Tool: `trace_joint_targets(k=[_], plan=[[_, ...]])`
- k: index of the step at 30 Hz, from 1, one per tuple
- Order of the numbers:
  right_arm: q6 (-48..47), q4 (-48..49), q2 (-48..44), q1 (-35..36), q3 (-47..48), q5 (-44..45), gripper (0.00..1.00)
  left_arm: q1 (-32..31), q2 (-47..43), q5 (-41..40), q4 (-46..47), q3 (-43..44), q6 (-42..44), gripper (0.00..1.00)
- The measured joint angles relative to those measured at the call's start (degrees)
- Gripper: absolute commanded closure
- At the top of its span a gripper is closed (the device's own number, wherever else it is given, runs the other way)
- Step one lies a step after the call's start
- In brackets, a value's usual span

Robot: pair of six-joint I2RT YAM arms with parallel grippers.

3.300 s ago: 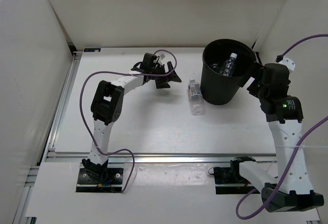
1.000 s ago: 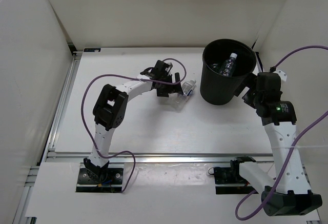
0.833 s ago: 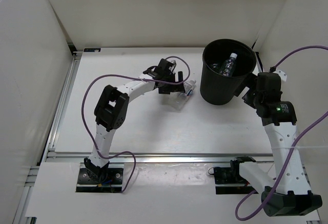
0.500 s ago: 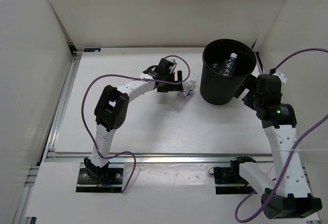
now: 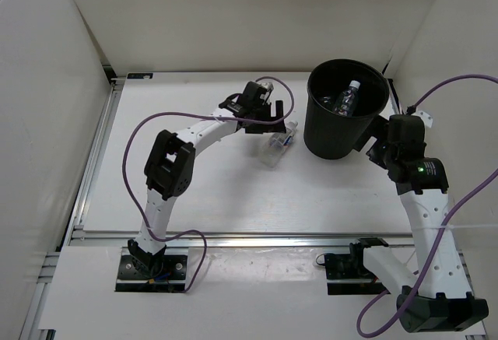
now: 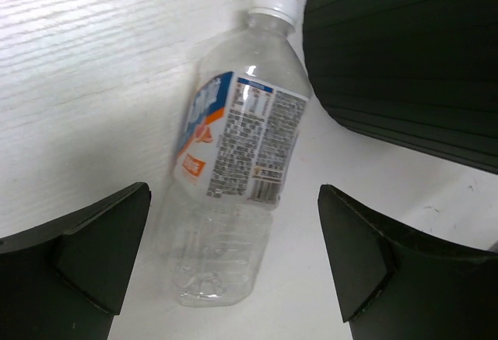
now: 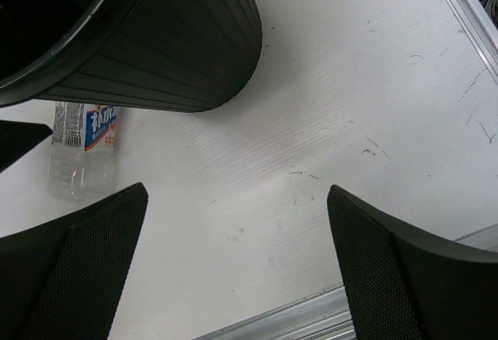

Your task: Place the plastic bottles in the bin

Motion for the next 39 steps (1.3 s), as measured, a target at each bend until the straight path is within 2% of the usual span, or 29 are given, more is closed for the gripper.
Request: trace_joint_targets(k=[12,14,15,19,27,33,36,38,39], plan=[[-1.05,-0.02,0.0,0.0,-0.09,-1.81,0.0,-1.97,4.42,5.01,0.63,-0.24,-0.11,0.0],[-1.33,-0.07,0.0,0.0,-0.09,-2.16,0.0,-2.1,5.97,6.21,0.94,-0.26,-0.15,0.05],[-1.53,-0.04,0.0,0.0,-0.09,-2.23,0.0,-2.12,6.73,6.97,1.01,-0.26,-0.33,0.14],[-2.08,-0.07,0.0,0.0,-0.09,-2.67,0.0,-1.99,6.99,8.81,3.13,-1.09,-0.98,0.32],[-1.97,0.79,0.0,0.0,-0.68,-2.8,0.0,1.16,3.37,5.2,1.11,-2.67,-2.93,0.32],[0.02,1.18,0.0,0.0,-2.75,-2.49,0.0,5.88,0.39,3.15,-0.79,10.47,-5.07,0.3],[0.94,1.22,-0.11,0.0,-2.75,-2.45,0.0,7.32,1.75,6.88,-1.44,26.1,-6.43,0.3],[1.2,1.22,-0.17,0.0,-2.75,-2.36,0.0,7.54,5.18,10.75,1.16,41.24,-8.37,0.3],[1.33,1.22,-0.26,-0.04,-2.75,-2.38,0.0,7.48,6.16,12.37,3.82,45.75,-9.7,0.3]])
